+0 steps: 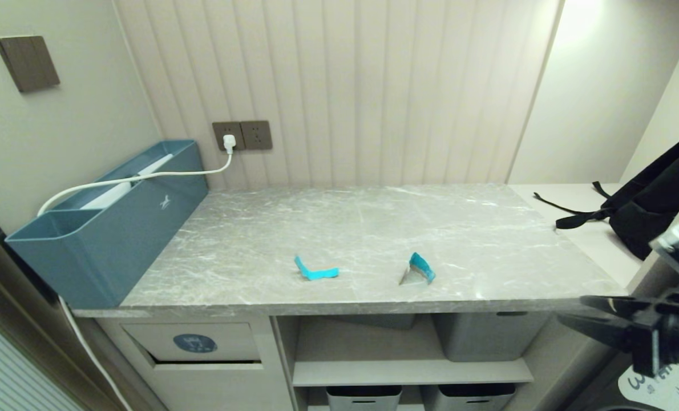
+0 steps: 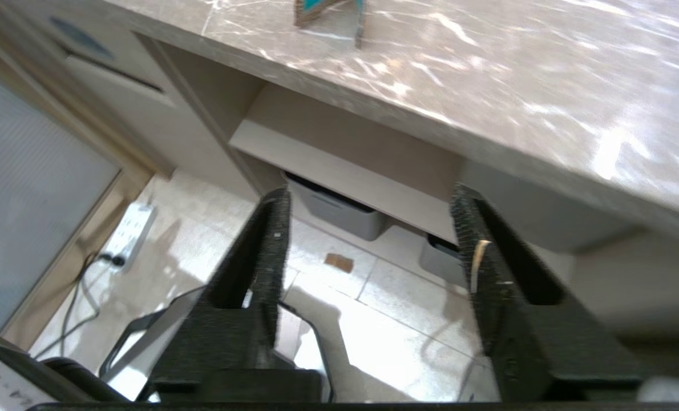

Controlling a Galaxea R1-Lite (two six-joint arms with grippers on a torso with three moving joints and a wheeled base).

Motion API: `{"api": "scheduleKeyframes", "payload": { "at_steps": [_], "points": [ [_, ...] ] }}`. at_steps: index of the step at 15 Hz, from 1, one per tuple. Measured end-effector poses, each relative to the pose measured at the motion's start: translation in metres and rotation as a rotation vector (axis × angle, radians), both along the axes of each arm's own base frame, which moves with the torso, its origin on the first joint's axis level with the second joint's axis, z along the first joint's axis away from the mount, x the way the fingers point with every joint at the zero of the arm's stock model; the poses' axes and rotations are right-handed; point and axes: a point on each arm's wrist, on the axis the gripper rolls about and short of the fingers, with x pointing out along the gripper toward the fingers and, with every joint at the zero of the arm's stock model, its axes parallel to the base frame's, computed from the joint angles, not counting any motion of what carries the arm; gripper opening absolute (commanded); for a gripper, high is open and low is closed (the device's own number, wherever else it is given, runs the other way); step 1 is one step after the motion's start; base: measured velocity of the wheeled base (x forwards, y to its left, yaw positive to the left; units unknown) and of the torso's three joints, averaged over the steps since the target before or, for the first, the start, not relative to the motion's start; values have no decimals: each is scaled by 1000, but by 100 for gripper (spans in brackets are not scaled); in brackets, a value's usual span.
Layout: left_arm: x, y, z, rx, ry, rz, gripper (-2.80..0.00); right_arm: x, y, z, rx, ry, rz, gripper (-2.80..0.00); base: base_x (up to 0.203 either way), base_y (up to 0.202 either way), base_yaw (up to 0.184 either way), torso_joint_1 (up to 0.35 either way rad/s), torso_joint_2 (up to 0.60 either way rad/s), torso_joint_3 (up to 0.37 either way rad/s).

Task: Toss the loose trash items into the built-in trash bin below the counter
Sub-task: Pick up the garbage

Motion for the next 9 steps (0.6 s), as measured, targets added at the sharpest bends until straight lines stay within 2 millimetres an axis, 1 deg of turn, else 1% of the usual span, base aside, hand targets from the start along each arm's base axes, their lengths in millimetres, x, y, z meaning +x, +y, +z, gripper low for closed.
{"api": "scheduleKeyframes", "payload": {
  "at_steps": [2, 5, 7, 9],
  "points": [
    [0, 0, 0, 0, 0, 0, -280, 38, 16, -14, -7, 40, 60, 0, 0, 0, 0, 0, 0, 0],
    [0, 0, 0, 0, 0, 0, -280, 84, 40, -39, -31, 50, 88, 0, 0, 0, 0, 0, 0, 0],
    [0, 0, 0, 0, 0, 0, -280, 110, 54, -48, -32, 28, 79, 0, 0, 0, 0, 0, 0, 0],
    [0, 0, 0, 0, 0, 0, -280, 130, 62, -58, -39, 43, 60, 0, 0, 0, 0, 0, 0, 0]
  ]
}}
